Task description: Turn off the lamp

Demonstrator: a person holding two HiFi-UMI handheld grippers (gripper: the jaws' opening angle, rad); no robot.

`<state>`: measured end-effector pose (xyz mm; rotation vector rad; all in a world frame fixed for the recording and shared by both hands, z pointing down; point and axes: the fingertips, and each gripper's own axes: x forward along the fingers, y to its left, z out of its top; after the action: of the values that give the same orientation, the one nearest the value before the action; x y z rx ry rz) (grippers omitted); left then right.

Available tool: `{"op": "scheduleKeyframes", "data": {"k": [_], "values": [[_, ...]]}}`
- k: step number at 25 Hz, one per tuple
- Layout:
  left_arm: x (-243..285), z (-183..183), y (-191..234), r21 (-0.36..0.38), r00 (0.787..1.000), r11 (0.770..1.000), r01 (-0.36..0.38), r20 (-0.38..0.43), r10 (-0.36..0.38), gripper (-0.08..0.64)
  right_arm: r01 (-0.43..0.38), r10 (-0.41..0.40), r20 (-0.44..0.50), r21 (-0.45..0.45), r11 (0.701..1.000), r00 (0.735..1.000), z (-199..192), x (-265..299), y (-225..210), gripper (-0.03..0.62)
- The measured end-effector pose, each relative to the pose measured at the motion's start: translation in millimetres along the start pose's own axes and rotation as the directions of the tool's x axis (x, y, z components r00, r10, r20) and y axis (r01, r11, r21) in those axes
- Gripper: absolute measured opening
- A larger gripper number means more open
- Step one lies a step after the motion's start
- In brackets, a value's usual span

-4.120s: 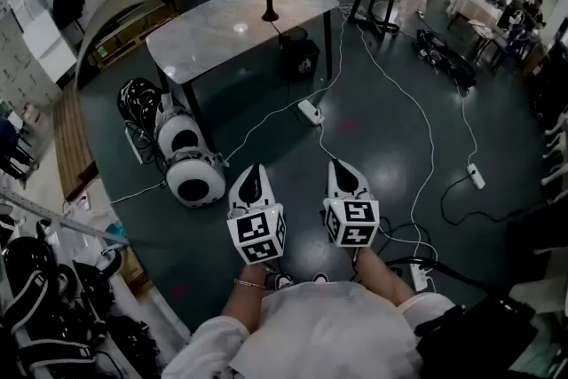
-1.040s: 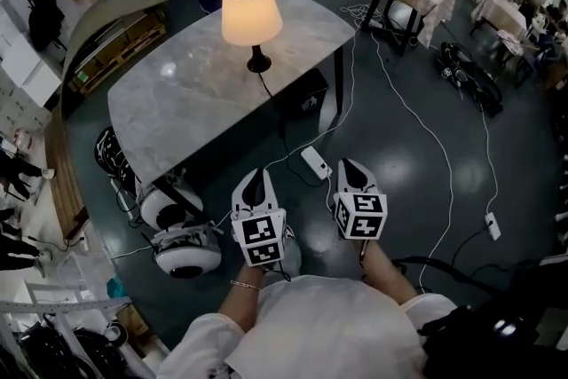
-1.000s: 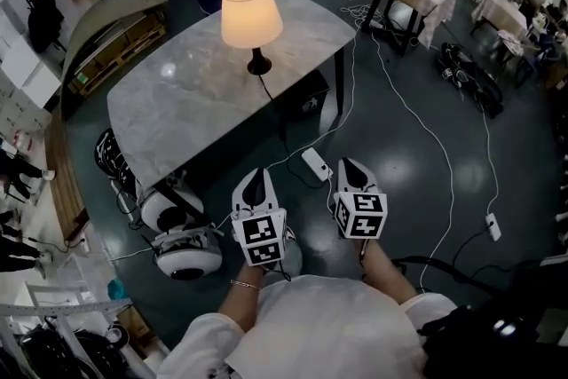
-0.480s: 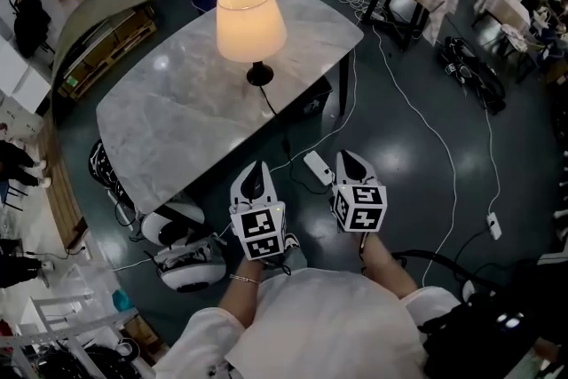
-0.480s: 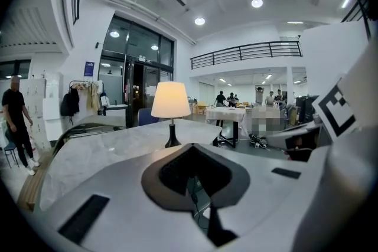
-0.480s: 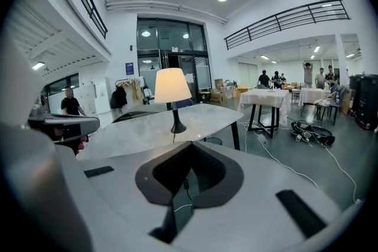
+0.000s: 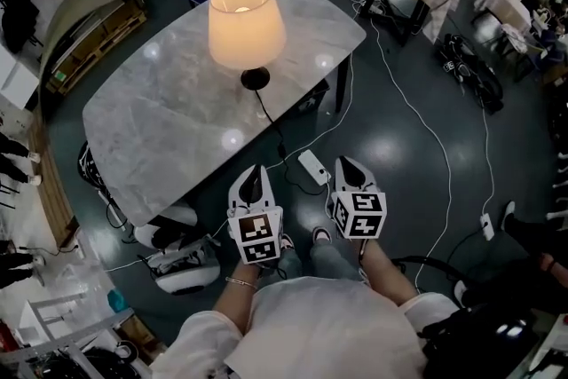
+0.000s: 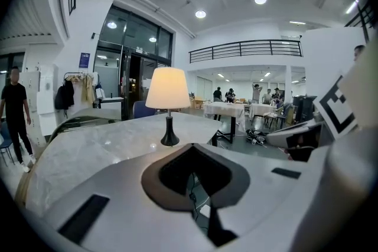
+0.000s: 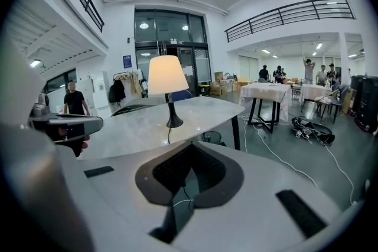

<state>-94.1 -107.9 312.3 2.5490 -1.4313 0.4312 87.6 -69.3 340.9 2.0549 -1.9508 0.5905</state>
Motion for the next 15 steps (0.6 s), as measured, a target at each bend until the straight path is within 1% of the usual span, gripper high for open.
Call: {"op": "scheduleKeyframes", "data": {"k": [3, 9, 12, 15], "values": [[15.1, -6.9, -5.0, 0.009, 1.000, 1.000, -0.003, -0.023, 0.003, -0.006, -0.025, 0.025, -0.032, -0.002, 1.000, 0.999, -7.7, 16.0, -3.9, -0.002], [40.1, -19.8, -16.9, -0.012, 0.998, 1.000, 0.003, -0.063, -0.004, -0.006, -0.074, 0.072, -0.065, -0.024, 0.997, 0.995, -10.7, 43.8, -6.4, -0.002], [57.8, -29.6, -20.3, -0.018, 0.996, 1.000, 0.004, -0.084, -0.006, -0.006, -0.082, 0.081, -0.075, -0.018, 0.996, 0.994, -15.2, 59.6, -9.2, -0.002], [73.5, -41.0, -24.1, -0.032, 0.995, 0.999, 0.002, -0.103, -0.006, -0.006, -0.079, 0.079, -0.096, 0.002, 0.997, 0.992, -27.6, 72.9, -15.6, -0.002]]}}
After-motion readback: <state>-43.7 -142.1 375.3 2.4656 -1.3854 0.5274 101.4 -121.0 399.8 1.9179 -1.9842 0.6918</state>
